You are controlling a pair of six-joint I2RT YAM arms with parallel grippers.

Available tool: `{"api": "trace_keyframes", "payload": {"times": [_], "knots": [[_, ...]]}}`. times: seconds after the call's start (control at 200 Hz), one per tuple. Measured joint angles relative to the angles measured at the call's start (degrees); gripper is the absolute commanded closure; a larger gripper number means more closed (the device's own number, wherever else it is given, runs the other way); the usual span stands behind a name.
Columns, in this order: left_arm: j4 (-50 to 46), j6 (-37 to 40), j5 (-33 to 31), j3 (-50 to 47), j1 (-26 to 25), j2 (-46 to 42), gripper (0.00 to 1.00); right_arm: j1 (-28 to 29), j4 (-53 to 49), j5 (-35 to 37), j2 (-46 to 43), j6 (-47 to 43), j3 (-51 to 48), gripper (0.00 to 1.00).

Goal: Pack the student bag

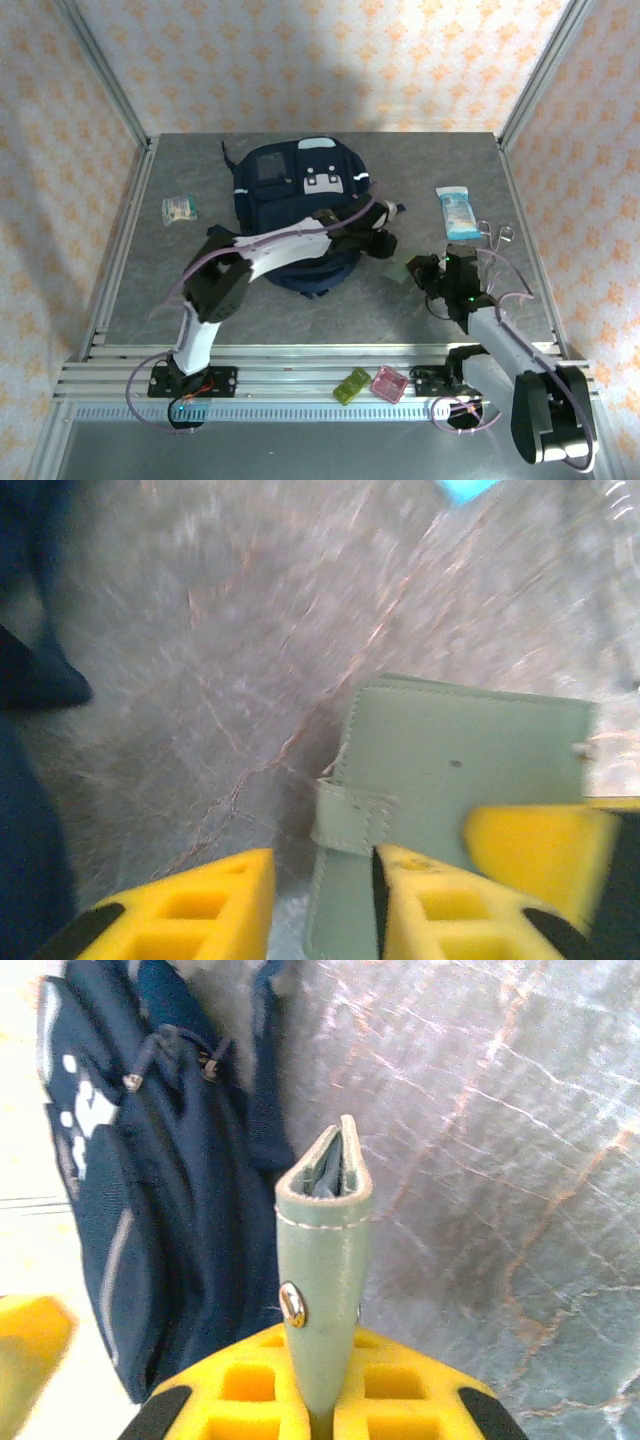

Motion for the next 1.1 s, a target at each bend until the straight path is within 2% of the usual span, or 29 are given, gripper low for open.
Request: {"api": "trace_keyframes", "payload": {"times": [0.195,0.41,0.616,0.791,1.101], "knots": [[-2.1,6.8,-8.1,-4.6,2.5,-11.9,0.37,0.0,-2.9,-0.9,-1.9,-1.0,3.8,0.95],[-7.1,17.8,-21.1,-14.3,3.1,-14.4,0.33,0.1,-2.9,-3.7,-1.5,-1.6,5.2,0.95],[-7.6,25.3,-29.9,-21.4,3.1,-14.3,0.33,0.7,-2.8,-4.6,-1.2,-1.9,5.9,0.95],[-5.2,28.2,-32.6,-22.3,3.1,-14.1,0.33,0.8,-2.6,-4.8,-1.2,-1.9,5.9,0.95],[-2.7,30.3,-30.8,-24.8,3.1,-11.7,0.33,0.8,-1.9,-5.1,-0.8,-1.9,5.9,0.95]]}}
